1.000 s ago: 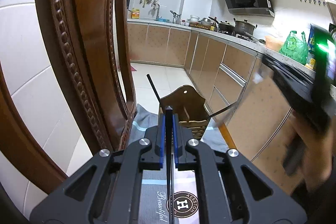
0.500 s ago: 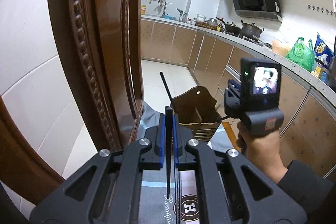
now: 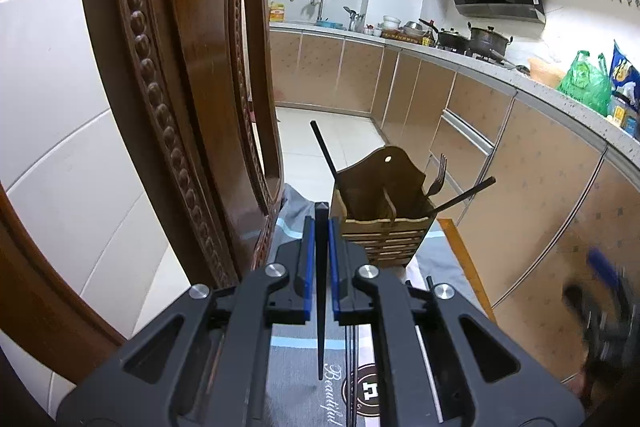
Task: Organize utensils
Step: 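Drop the fork into the holder with the right tool while the left tool inserts its chopstick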
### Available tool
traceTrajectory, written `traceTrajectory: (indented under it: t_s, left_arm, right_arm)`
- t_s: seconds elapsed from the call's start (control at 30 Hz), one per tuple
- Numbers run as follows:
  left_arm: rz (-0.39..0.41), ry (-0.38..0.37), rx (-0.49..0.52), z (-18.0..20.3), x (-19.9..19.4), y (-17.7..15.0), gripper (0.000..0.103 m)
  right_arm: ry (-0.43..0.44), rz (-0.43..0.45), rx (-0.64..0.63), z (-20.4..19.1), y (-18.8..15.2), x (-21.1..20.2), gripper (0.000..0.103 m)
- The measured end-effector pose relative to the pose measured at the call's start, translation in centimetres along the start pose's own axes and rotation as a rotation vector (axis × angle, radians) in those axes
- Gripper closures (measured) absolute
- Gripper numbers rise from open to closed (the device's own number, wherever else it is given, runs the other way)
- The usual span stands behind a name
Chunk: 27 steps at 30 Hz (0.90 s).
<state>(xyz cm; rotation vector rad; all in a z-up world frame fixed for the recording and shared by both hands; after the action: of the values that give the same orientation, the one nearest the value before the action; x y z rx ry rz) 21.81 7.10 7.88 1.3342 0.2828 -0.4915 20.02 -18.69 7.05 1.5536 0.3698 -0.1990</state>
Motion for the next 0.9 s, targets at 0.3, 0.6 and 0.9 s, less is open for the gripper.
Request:
traceTrajectory:
  t_s: [0.3, 0.6, 0.9]
  left_arm:
    - [0.057, -0.027, -0.036, 1.5, -1.3, 3.7, 0.097]
    - [0.201, -0.014, -0.06, 3.2, 0.9, 14.5, 0.097]
    - [0.16, -0.017, -0.171, 0.7, 9.4, 15.8, 0.097]
  right_arm:
    - [-0.015, -0.132, 0.08, 3.4, -3.8, 0.7, 0.007]
    - [-0.015, -0.148, 0.173, 6.3, -3.2, 1.2, 0.007]
    - [-0.015, -0.16, 0.2, 7.4, -3.1, 1.9, 0.007]
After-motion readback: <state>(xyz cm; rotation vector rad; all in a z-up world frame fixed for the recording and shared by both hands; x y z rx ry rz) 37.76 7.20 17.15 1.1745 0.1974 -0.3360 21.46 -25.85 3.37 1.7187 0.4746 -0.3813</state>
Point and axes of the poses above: each gripper's, at about its wrist camera, not at the fingertips, and x roughly the way its jaws point, z to its right, y to its top, the point moved 8 cm from there along x, roughly the way its jaws point, and after that the axes turned 11 degrees about -y, right-handed, at the moved point
